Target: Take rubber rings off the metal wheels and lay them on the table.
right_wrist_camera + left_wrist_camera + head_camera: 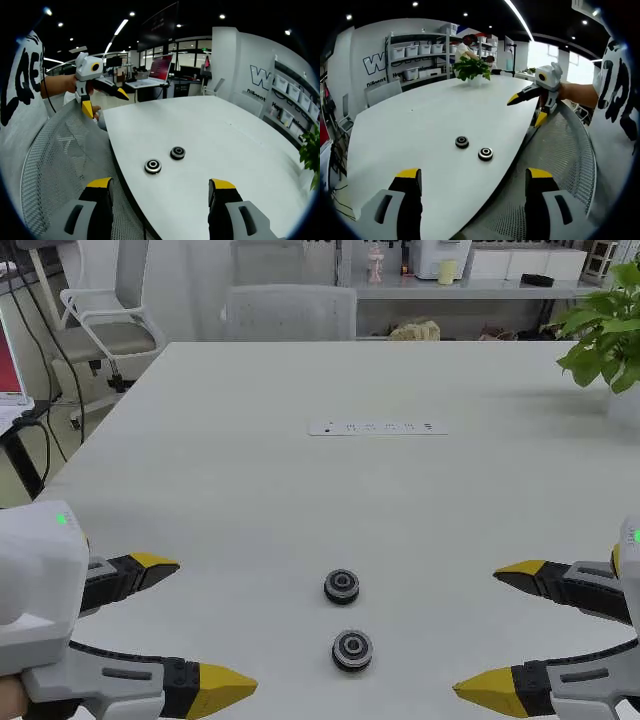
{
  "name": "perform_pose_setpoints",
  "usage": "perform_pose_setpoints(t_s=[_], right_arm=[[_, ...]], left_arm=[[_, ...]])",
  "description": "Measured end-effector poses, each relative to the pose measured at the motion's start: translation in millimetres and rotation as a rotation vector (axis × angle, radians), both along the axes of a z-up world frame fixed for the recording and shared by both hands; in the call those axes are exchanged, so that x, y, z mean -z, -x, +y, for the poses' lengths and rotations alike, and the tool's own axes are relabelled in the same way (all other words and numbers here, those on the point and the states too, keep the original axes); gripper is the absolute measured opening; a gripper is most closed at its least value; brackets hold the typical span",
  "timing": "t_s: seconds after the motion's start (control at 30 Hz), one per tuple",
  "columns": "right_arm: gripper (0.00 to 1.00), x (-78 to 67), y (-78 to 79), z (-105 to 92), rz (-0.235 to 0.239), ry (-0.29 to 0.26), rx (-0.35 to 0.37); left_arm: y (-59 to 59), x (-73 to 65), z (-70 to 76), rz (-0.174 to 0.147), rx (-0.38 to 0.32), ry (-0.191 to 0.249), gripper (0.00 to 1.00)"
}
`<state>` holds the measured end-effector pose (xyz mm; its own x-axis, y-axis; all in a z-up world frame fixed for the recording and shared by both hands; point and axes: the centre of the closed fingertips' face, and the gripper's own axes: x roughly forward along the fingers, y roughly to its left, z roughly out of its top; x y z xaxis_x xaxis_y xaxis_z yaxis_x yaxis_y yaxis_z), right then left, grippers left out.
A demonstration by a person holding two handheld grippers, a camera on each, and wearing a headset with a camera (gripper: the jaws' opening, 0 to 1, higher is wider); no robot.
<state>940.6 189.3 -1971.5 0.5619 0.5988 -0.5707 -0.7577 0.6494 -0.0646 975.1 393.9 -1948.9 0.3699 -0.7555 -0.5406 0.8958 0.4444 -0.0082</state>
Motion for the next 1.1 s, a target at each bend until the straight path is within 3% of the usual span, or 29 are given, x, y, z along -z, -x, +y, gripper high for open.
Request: perform_pose_setpoints(t_s=[1.1], right_arm=[[0.76,4.3,-11.9,-4.9,0.006,0.009,0.01]], left_arm=[[-11.2,6.7,-3.4,0.013,0.012,-0.006,0.82]])
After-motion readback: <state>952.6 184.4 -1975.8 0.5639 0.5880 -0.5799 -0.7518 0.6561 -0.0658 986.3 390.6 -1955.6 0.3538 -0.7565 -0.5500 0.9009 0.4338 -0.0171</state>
